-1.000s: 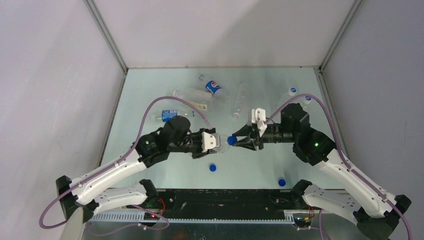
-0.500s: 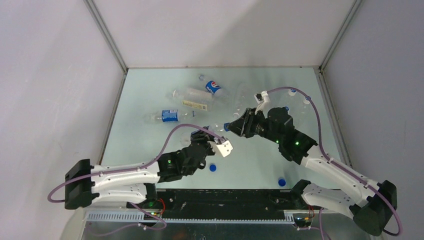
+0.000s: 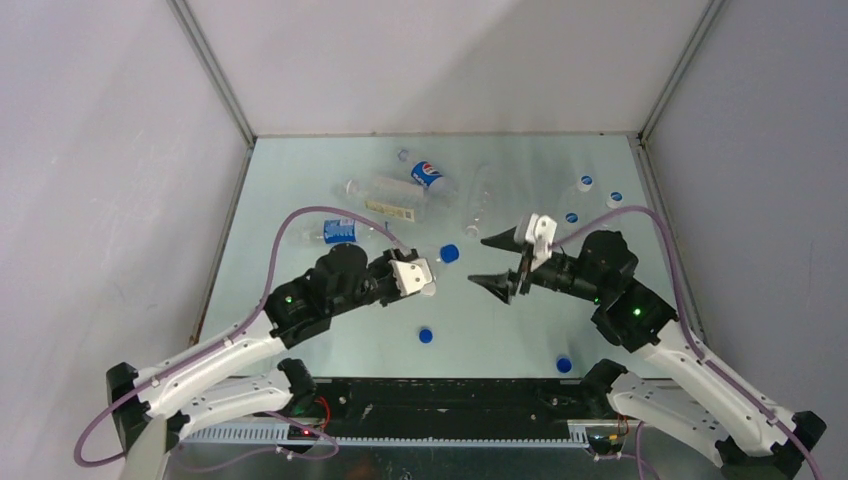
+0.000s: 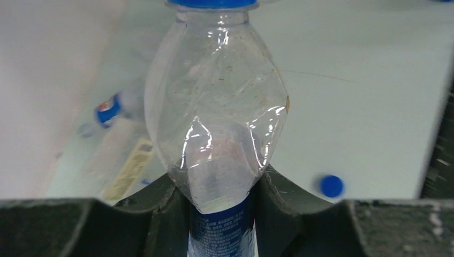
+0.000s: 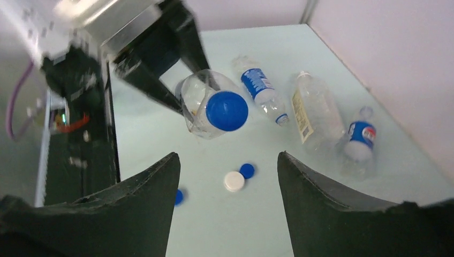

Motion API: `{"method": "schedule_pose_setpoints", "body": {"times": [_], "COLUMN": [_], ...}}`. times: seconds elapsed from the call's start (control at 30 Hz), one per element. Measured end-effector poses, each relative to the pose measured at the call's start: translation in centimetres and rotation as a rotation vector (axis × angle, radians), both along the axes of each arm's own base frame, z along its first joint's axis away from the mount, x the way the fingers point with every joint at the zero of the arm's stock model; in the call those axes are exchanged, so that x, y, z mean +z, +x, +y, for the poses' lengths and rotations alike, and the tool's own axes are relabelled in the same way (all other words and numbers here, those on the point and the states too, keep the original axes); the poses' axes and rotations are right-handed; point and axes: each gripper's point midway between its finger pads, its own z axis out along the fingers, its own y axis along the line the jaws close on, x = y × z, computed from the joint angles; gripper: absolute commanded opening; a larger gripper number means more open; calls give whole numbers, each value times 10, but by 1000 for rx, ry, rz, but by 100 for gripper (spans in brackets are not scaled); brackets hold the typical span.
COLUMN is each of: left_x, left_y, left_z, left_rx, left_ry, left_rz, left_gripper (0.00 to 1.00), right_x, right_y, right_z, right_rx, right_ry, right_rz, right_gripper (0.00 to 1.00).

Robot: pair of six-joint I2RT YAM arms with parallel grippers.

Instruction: Screw on the bottle caps

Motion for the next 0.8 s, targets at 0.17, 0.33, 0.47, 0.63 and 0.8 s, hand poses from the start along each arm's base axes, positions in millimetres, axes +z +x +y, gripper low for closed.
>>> {"method": "schedule_pose_setpoints", "body": {"times": [0.17, 0.33, 0.47, 0.63, 0.8], "left_x": [-14, -23, -25, -27, -32], "left_y": [-37, -61, -72, -78, -80], "left_z": [-14, -21, -23, -24, -24], "left_rx": [-211, -333, -383, -410, -416], "left_ry": [56, 91, 103, 108, 122], "left_rz": [175, 292, 340, 364, 388], "left_gripper": [16, 16, 16, 16, 15], "right_x": [-12, -27, -30, -27, -30], "right_y": [-27, -39, -46, -54, -60], "right_z": [-2, 0, 2, 4, 6], "right_rx": [202, 337, 409, 472, 513], "right_ry": [-145, -243, -268, -260, -255], "right_rz": [-245, -322, -342, -355, -343], "right_gripper": [68, 61, 53, 44, 41]}}
